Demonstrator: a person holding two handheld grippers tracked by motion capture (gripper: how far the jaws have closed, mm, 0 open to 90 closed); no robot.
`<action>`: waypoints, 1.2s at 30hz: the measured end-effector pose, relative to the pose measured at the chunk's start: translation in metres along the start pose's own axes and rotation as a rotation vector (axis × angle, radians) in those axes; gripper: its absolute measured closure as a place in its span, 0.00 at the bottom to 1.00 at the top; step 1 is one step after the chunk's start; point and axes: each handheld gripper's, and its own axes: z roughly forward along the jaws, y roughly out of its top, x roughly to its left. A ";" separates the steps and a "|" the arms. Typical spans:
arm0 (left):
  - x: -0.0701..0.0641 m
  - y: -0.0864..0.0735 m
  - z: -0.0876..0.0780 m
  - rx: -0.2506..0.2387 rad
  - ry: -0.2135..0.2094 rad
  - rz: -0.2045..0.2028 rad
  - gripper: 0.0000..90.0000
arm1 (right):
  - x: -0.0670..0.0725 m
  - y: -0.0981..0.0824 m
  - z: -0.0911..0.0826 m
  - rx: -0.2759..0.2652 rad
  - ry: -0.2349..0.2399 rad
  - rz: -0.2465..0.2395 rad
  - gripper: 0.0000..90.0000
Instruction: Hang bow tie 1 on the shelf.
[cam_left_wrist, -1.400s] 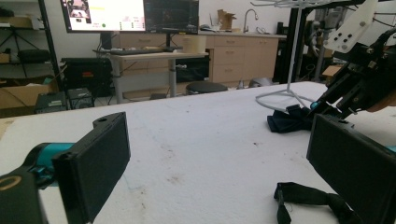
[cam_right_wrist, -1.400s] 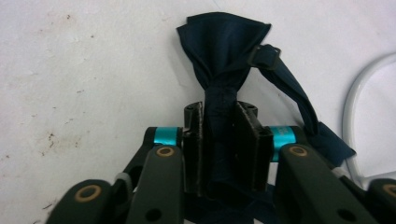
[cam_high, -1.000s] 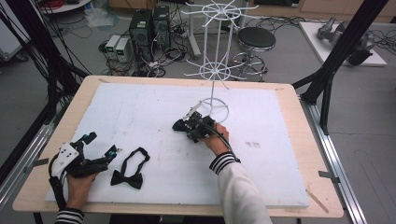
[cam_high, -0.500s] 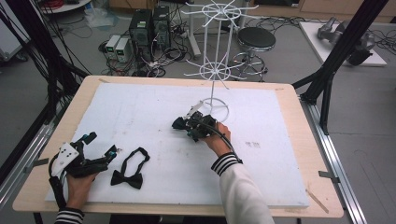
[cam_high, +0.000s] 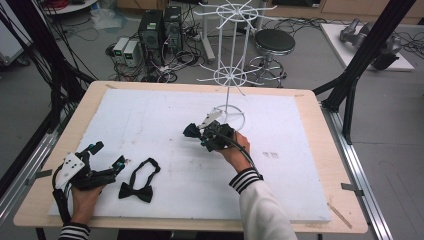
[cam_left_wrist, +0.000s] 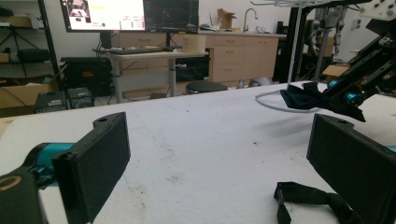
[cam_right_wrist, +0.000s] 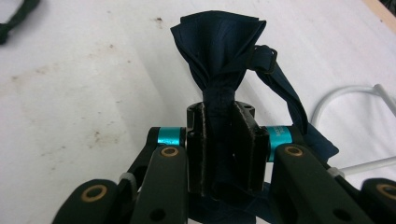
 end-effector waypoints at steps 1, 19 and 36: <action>0.000 0.000 0.000 0.000 0.000 0.000 0.07 | 0.002 0.000 -0.004 -0.017 -0.004 -0.001 0.85; 0.000 0.000 0.000 -0.001 0.001 -0.004 0.07 | 0.009 -0.002 -0.054 -0.175 -0.019 0.030 0.84; 0.000 0.000 0.000 -0.003 0.001 -0.004 0.07 | 0.003 -0.013 -0.079 -0.272 -0.010 0.076 0.84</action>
